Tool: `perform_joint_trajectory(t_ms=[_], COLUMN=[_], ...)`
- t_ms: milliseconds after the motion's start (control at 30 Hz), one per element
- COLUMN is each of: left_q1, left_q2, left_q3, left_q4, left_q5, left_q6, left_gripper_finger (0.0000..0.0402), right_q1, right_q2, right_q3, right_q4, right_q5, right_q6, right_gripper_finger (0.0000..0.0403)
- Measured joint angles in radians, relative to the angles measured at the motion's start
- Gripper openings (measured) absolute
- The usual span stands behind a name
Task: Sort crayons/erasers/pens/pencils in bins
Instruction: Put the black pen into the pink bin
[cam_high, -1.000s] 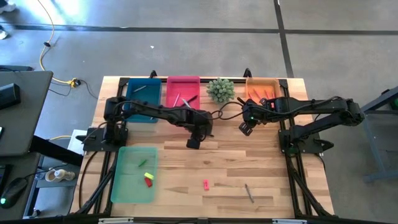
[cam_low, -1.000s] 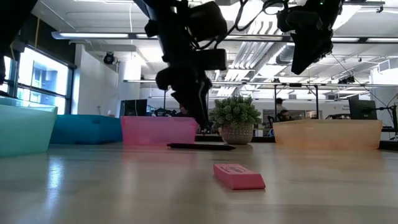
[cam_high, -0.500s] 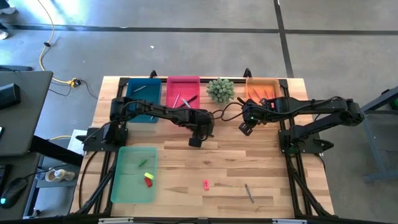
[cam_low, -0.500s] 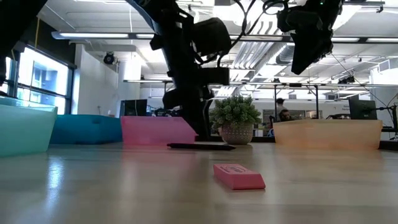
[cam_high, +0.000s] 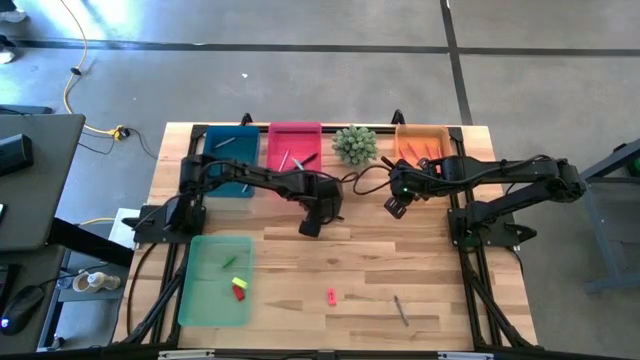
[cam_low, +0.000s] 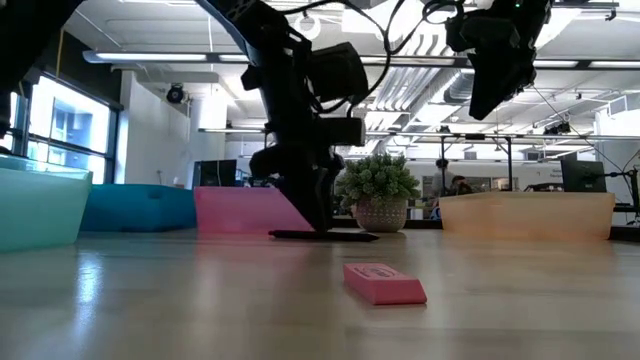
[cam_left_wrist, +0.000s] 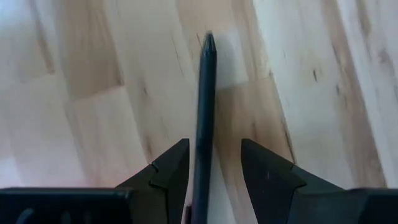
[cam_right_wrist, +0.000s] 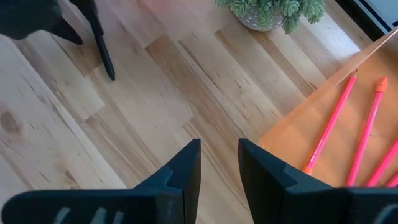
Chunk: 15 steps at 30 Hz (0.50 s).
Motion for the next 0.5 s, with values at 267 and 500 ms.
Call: perform_joint_trajectory(t_ms=[267, 500], left_q1=[0.003, 0.003], left_q2=[0.045, 0.049], left_q3=[0.004, 0.003], left_q4=[-0.004, -0.013], left_q5=[-0.008, 0.004], left_q6=[-0.029, -0.032], left_gripper_finger=[0.0131, 0.0113], right_q1=[0.000, 0.000], right_q2=[0.000, -0.027], right_q3=[0.000, 0.000], right_q4=[-0.001, -0.012], right_q5=[-0.007, -0.008], right_q6=[0.000, 0.004], right_gripper_finger=[0.0099, 0.0099])
